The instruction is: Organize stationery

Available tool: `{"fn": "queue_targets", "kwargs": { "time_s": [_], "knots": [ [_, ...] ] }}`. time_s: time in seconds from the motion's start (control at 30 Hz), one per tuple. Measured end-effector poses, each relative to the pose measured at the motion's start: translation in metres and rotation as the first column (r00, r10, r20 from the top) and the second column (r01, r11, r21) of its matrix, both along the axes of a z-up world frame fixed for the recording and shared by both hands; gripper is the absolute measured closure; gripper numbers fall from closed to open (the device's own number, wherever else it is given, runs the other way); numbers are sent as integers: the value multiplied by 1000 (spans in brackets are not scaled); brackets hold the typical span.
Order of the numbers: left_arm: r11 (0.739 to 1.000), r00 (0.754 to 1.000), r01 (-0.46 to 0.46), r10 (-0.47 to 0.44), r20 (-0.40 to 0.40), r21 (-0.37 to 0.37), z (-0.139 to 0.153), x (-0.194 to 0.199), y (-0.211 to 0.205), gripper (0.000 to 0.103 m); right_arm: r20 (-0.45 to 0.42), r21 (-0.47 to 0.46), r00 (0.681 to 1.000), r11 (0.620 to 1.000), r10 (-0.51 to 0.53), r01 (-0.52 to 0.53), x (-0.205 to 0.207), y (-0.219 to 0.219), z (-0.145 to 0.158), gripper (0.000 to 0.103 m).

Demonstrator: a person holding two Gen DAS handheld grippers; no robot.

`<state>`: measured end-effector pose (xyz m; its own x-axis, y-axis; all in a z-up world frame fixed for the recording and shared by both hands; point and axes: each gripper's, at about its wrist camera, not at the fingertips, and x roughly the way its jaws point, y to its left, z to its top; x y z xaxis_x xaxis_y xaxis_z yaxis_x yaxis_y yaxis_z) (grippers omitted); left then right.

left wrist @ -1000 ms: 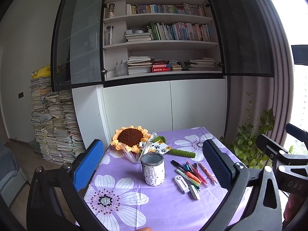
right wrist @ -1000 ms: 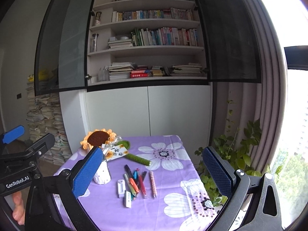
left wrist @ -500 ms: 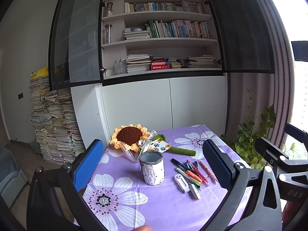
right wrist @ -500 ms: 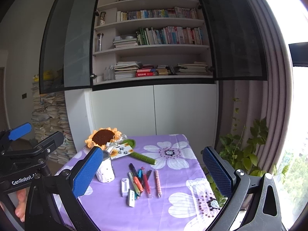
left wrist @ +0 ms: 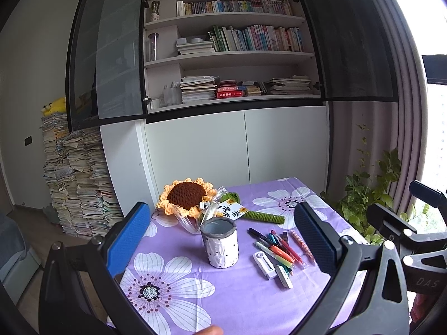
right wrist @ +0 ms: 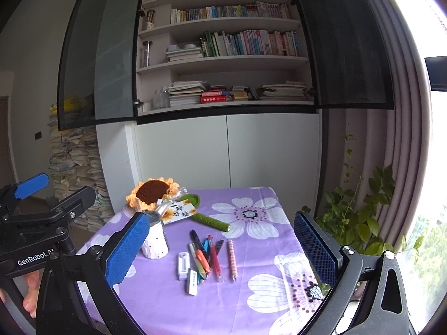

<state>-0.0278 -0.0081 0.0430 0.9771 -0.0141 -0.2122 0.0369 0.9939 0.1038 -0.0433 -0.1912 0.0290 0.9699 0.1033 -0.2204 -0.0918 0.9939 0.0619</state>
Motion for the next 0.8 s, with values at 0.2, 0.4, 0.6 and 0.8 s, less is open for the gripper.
{"fn": "queue_targets", "kwargs": {
  "time_s": [0.2,0.4,0.6,0.8],
  "knots": [
    [1000,1000,1,-1,-5,1,-2,4,0,1,0,-8,1000,1000,-1,1,4,-1,1,0],
    [1000,1000,-1,1,-27,-3,-7,13,2,1,-35,-16,999,1000,2,-3,13,1,-2,0],
    [1000,998,-18,17,-68,-10,-17,26,10,1,-55,-29,998,1000,-2,0,21,5,-7,0],
    [999,992,-51,50,-120,-11,-34,44,24,1,-100,-44,995,999,-4,0,35,10,-17,0]
  ]
}}
